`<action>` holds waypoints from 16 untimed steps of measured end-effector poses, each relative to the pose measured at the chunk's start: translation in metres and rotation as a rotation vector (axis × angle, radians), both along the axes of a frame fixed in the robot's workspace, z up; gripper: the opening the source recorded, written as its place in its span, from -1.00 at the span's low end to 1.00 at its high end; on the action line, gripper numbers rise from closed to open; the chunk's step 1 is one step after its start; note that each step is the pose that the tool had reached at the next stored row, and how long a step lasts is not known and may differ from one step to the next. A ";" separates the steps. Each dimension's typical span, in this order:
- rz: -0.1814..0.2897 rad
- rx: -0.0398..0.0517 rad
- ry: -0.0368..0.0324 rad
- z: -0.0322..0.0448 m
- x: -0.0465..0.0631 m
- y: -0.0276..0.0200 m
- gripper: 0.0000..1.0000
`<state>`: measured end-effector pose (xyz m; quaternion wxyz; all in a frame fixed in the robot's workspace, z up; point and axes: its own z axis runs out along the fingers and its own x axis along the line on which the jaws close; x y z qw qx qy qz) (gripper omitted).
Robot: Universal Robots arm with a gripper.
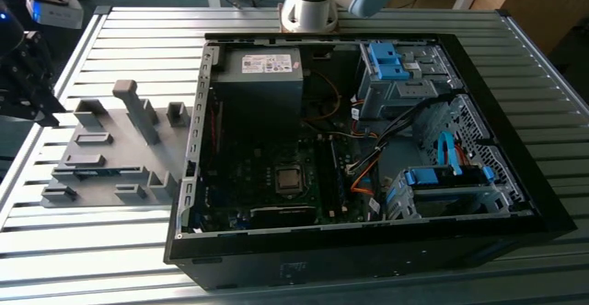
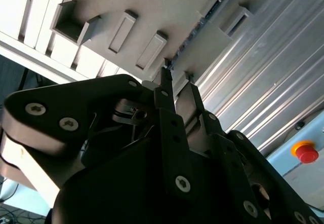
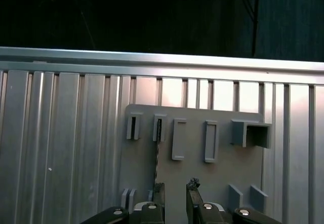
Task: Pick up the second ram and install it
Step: 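Pick up the second ram and move it above second insertion slot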
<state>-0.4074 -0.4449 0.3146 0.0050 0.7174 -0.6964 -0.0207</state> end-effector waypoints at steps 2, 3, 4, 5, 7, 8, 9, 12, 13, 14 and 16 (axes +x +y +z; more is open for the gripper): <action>0.000 0.0001 -0.0001 -0.0038 0.000 -0.0013 -0.38; 0.000 0.0001 -0.0002 -0.0051 0.000 -0.0018 -0.38; 0.000 0.0000 -0.0001 -0.0058 0.000 -0.0020 -0.38; 0.000 -0.0001 0.0000 -0.0060 0.000 -0.0020 -0.38; 0.000 -0.0001 0.0000 -0.0060 0.000 -0.0021 -0.38; 0.000 -0.0001 -0.0001 -0.0061 0.000 -0.0021 -0.38; 0.000 0.0000 -0.0001 -0.0061 0.000 -0.0021 -0.38; 0.000 0.0001 -0.0003 -0.0068 0.000 -0.0024 -0.38; 0.000 0.0001 -0.0004 -0.0073 0.000 -0.0027 -0.38; 0.000 0.0001 -0.0003 -0.0078 0.000 -0.0030 -0.38; 0.000 0.0001 -0.0003 -0.0089 0.000 -0.0032 -0.38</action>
